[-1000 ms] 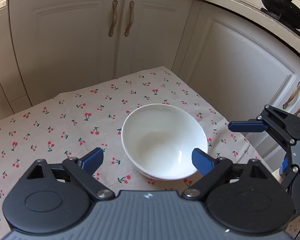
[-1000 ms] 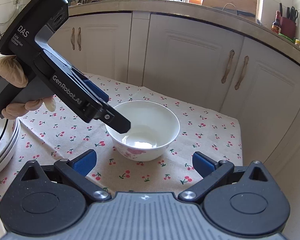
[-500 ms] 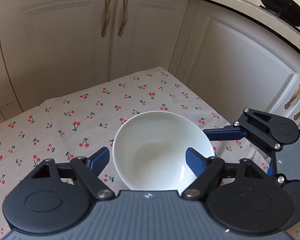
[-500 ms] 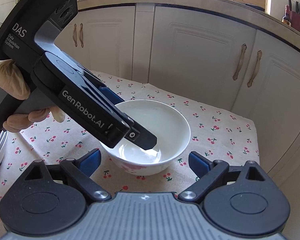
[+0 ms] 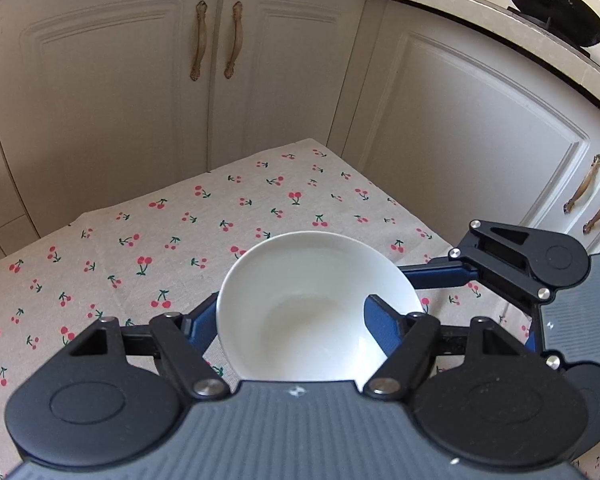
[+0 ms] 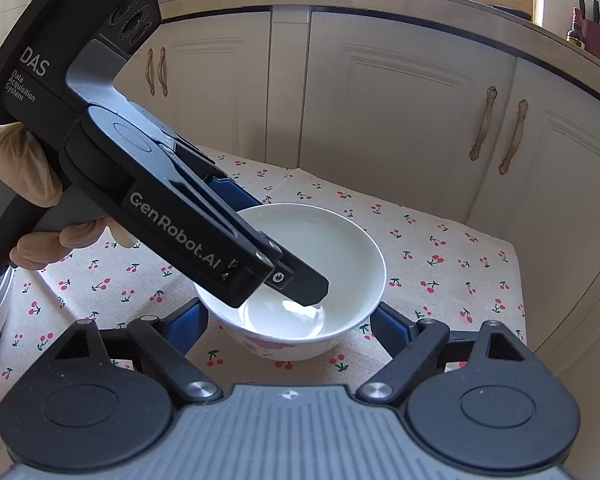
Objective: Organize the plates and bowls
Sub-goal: 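Lift the bowl with the left tool and carry it to the bowl stack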
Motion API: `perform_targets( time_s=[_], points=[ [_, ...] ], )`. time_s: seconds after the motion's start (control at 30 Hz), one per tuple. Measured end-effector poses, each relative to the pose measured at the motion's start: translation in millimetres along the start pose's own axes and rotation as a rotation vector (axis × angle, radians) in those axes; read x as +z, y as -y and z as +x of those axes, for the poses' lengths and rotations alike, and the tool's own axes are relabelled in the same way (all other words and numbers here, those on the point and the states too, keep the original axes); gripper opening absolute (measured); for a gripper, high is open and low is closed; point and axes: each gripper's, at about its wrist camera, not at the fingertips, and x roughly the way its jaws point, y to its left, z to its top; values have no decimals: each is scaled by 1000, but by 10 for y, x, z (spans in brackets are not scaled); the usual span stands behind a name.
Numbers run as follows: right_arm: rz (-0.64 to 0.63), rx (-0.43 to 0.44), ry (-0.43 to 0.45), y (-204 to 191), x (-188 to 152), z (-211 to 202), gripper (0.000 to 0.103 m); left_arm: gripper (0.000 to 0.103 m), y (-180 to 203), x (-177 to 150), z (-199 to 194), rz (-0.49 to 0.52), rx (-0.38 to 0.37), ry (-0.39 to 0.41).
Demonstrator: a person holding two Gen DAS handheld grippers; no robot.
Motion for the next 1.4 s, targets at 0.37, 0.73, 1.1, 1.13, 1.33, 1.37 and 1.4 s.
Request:
perform_targets(
  time_s=[0.37, 0.73, 1.1, 1.13, 1.33, 1.37, 1.4],
  points=[
    [1, 0, -4, -2, 12, 5, 91, 74, -18, 2, 21, 9, -2, -10],
    [23, 3, -45, -26, 28, -41, 91, 74, 76, -28, -42, 33, -5, -27],
    [19, -3, -60, -239, 10, -447, 91, 74, 326, -164, -383, 41, -23, -28],
    [18, -5, -57, -259, 10, -488, 91, 74, 355, -174, -433, 40, -24, -25],
    [34, 0, -47, -392, 4, -759, 91, 75, 542, -242, -718, 44, -22, -14],
    [37, 0, -46, -420, 1, -814, 91, 75, 577, -255, -769, 44, -22, -10],
    [37, -1, -45, -448, -3, -865, 91, 75, 610, -269, -820, 44, -22, -7]
  ],
)
